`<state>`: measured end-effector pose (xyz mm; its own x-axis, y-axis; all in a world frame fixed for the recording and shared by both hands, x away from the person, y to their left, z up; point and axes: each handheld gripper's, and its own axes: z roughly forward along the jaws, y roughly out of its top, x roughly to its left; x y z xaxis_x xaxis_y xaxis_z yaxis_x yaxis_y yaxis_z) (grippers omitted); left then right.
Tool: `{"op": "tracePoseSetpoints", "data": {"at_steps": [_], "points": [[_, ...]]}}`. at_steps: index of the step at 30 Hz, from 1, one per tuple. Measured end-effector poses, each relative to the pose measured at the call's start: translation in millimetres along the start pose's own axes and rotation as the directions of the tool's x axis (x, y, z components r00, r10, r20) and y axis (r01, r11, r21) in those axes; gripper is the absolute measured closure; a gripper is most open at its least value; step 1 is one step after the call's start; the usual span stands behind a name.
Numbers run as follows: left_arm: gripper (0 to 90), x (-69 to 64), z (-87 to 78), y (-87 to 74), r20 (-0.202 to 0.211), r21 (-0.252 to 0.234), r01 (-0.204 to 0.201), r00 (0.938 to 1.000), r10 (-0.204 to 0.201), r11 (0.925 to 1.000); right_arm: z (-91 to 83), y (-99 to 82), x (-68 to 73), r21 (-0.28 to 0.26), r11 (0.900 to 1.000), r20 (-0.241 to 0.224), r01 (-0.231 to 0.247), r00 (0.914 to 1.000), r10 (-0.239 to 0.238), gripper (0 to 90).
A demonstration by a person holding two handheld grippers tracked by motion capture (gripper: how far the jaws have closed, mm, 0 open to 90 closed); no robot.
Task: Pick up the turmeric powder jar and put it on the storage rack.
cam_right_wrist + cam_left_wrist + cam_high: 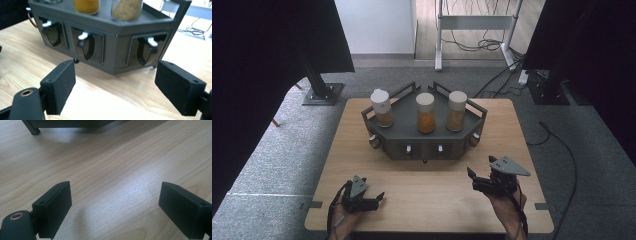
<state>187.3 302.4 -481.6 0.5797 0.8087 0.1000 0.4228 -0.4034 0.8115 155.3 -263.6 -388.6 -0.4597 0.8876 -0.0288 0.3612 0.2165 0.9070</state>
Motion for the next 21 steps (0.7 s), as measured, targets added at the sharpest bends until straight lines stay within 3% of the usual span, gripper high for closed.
{"op": "tracePoseSetpoints", "data": {"at_steps": [21], "points": [[10.9, -0.2, -0.5, -0.5, -0.007, -0.001, -0.003, 1.0000, 0.003, 1.0000, 26.1, -39.6, -2.5, 0.063, 0.9978, 0.035, -0.019, 0.9992, 0.017, 17.1]]}}
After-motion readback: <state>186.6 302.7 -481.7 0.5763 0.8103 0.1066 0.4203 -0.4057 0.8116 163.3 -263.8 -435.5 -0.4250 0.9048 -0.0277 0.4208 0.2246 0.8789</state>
